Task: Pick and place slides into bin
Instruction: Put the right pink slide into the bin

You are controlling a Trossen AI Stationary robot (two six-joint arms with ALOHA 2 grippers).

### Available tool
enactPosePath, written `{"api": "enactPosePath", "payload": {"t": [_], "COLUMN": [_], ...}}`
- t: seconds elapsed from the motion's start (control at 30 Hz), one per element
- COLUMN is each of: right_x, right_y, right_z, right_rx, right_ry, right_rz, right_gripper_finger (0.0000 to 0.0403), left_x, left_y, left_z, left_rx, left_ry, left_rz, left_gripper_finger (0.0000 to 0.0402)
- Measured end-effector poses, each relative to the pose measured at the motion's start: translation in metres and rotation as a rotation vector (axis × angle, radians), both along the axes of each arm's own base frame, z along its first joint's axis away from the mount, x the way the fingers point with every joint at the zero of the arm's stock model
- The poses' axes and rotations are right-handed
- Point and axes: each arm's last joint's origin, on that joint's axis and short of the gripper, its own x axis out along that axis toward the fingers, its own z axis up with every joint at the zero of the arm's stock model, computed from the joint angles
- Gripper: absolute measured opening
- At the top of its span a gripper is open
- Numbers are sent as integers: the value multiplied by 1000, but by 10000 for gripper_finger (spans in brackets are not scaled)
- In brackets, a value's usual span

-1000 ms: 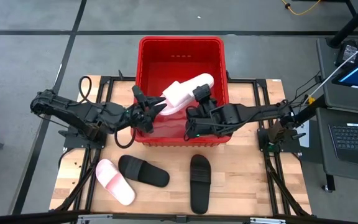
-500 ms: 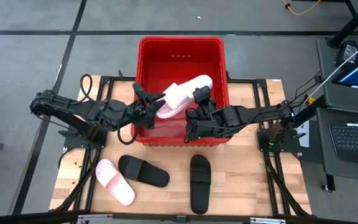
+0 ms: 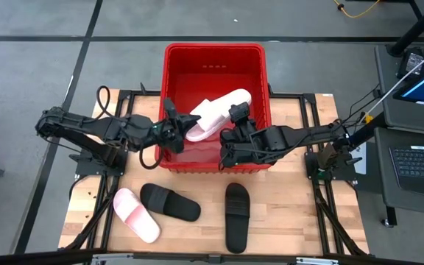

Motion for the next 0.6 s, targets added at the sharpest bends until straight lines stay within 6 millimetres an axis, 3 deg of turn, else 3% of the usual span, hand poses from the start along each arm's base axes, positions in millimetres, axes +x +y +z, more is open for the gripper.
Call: {"api": "enactPosePath", "payload": {"t": [0.23,0.5,0.6], "right_x": [1,4,6], "right_y": [0,2,4], "right_z": [1,3,5], "right_rx": [4,22,18], "right_ry": [-17,-82,-121], "right_rz": [-1,-1,-5], "right_gripper_finger": [72,224,264], "left_x": [-1,0,0], "left_y": [1,1,4], "left_z": [0,-2,-2], "left_rx": [27,62,73], "left_ry": [15,46,55], "left_rz": [32,38,69], "left_gripper_finger": [5,4,3]}}
